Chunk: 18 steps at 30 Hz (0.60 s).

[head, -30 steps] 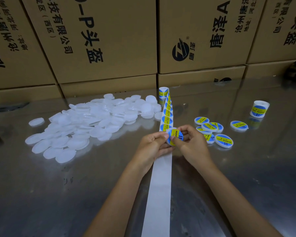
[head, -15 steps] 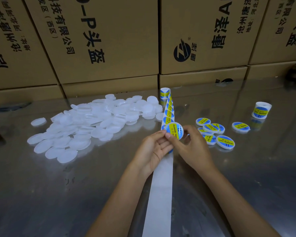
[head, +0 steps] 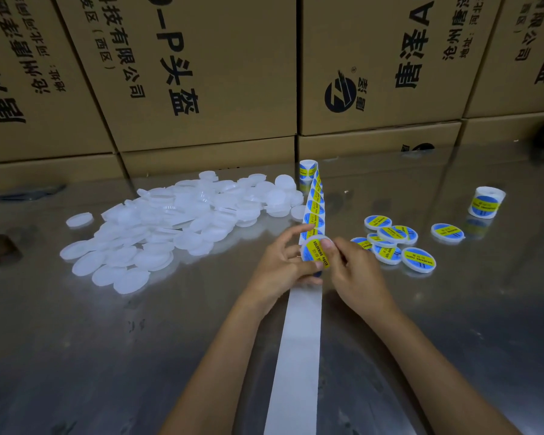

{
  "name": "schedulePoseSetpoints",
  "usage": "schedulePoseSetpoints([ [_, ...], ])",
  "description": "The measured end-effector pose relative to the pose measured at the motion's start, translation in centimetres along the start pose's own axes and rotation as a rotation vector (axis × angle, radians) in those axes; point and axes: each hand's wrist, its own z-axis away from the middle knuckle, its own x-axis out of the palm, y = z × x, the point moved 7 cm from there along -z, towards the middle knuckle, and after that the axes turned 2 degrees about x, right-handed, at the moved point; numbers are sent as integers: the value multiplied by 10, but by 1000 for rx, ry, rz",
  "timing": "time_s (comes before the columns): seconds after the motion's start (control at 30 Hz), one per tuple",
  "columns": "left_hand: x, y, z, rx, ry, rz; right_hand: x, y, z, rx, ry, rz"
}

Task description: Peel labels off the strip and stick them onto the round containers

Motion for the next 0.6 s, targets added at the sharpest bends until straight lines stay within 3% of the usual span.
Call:
schedulePoseSetpoints([
  [0.17, -4, 8, 1, 59, 33, -50, -5, 6, 0, 74, 31, -11],
  [0.37, -2, 1, 2, 42, 155, 150, -1, 5, 2, 44, -27, -38],
  [0.6, 1, -2, 1, 7, 102, 174, 0, -2, 3, -52, -68, -23],
])
